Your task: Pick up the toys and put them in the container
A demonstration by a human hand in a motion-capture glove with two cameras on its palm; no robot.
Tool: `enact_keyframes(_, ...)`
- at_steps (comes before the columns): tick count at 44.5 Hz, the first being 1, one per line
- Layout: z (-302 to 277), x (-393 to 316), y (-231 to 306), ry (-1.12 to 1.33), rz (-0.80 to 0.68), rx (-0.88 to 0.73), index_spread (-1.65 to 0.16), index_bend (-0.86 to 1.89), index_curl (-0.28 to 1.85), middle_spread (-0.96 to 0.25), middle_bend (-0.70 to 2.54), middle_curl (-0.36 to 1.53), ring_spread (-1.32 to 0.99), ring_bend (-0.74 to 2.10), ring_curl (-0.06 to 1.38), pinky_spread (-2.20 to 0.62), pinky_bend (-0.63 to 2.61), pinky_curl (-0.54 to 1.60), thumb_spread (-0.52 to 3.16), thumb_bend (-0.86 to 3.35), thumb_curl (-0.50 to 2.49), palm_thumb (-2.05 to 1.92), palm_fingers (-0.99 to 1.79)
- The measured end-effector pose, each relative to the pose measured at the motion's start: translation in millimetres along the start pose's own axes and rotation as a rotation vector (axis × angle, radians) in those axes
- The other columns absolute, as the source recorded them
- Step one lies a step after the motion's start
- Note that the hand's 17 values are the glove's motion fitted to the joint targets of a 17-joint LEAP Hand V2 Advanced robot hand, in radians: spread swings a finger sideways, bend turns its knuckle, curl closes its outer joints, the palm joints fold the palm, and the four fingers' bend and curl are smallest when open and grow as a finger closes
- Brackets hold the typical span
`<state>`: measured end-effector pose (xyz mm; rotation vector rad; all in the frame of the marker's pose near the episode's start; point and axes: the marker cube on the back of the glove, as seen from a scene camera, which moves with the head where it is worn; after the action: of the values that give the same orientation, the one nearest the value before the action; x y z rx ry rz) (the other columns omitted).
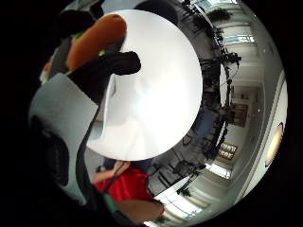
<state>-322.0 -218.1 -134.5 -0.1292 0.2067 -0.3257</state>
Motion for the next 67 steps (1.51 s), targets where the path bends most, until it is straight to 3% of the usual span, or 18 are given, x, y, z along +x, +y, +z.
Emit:
enact_keyframes(2, 0.8, 4.0, 3.5, -0.017, 0.092, -0.011, -0.38, 0.08, 0.25, -0.06, 0.15, 0.20, -0.14, 1.11, 0.41, -0.10, 1.63, 0.44, 1.24, -0.02, 0.59, 0.13, -0.20)
enact_keyframes(9, 22.8, 45.8, 26.2, 0.029, 0.151, 0.022, -0.38, 0.10, 0.23, -0.07, 0.15, 0.21, -0.11, 0.99, 0.37, -0.05, 1.59, 0.41, 1.25, -0.02, 0.53, 0.11, -0.20)
enact_keyframes(20, 60.4, 95.4, 98.0, -0.045, 0.159, 0.001, -0.38, 0.12, 0.21, -0.08, 0.14, 0.22, -0.07, 0.83, 0.31, 0.00, 1.50, 0.37, 1.26, -0.02, 0.47, 0.10, -0.21)
enact_keyframes(39, 82.7, 177.9, 168.3, -0.068, 0.259, 0.068, -0.38, 0.12, 0.19, -0.08, 0.12, 0.21, -0.04, 0.76, 0.27, 0.03, 1.44, 0.34, 1.28, -0.01, 0.41, 0.12, -0.18)
enact_keyframes(56, 150.6, 238.5, 183.0, -0.107, 0.341, 0.010, -0.40, 0.14, 0.20, -0.09, 0.12, 0.20, -0.04, 0.73, 0.26, 0.03, 1.40, 0.33, 1.28, -0.01, 0.39, 0.13, -0.16)
enact_keyframes(67, 160.6, 245.7, 182.4, -0.122, 0.349, -0.001, -0.40, 0.13, 0.20, -0.09, 0.12, 0.19, -0.04, 0.72, 0.25, 0.04, 1.39, 0.33, 1.28, -0.01, 0.37, 0.14, -0.16)
